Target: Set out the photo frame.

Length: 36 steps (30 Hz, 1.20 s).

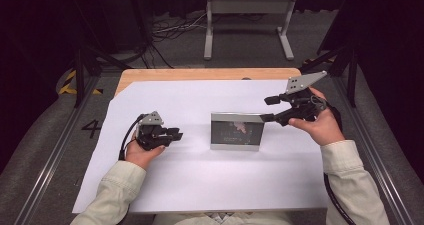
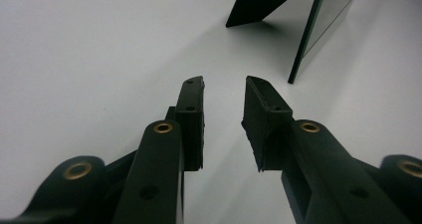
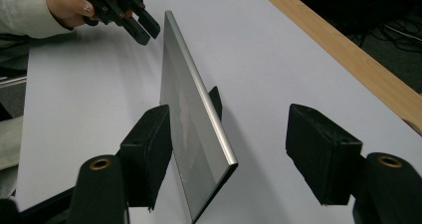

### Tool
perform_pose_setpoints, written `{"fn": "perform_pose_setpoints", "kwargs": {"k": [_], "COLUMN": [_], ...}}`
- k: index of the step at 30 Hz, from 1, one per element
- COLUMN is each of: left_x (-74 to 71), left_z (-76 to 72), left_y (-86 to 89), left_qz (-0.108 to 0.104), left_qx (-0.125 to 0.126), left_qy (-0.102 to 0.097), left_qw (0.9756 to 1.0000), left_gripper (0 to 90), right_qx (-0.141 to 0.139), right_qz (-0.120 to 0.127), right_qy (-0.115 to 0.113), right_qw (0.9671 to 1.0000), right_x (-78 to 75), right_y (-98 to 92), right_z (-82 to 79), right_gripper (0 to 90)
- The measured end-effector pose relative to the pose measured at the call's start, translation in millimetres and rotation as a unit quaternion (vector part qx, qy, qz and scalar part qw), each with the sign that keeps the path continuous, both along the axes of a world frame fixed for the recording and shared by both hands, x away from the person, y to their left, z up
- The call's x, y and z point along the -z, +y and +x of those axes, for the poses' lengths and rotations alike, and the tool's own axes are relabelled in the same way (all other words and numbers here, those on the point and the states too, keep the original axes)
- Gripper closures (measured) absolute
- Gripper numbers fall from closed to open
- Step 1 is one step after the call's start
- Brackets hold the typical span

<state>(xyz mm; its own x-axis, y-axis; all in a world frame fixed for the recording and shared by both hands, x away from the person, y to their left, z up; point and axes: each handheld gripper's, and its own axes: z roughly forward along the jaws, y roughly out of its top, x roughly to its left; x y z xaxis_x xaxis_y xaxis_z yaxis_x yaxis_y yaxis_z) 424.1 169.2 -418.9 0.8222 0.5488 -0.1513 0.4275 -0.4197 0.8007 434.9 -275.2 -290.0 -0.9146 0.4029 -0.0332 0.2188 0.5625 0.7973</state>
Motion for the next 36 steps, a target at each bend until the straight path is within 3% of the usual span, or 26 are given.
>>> {"fn": "perform_pose_setpoints", "kwargs": {"k": [14,28,36], "left_x": [0.8,0.3,0.3], "left_z": [1.4,1.0,0.8], "left_y": [3.9,5.1,4.8], "left_qz": [-0.006,-0.006,-0.006], "left_qx": [-0.007,-0.014,-0.015], "left_qy": [-0.003,-0.005,-0.004], "left_qw": [1.0000,0.9999,0.9999], "left_gripper": [68.1,67.6,67.3], "right_qx": [0.035,0.076,0.098], "right_qz": [0.005,0.014,0.024], "right_qy": [0.004,0.010,0.017], "right_qw": [0.9993,0.9970,0.9947], "right_x": [0.6,13.1,27.9], "right_y": [-32.1,-59.9,-74.3], "right_z": [-7.3,-10.4,-12.6], "right_gripper": [35.3,34.8,34.6]}}
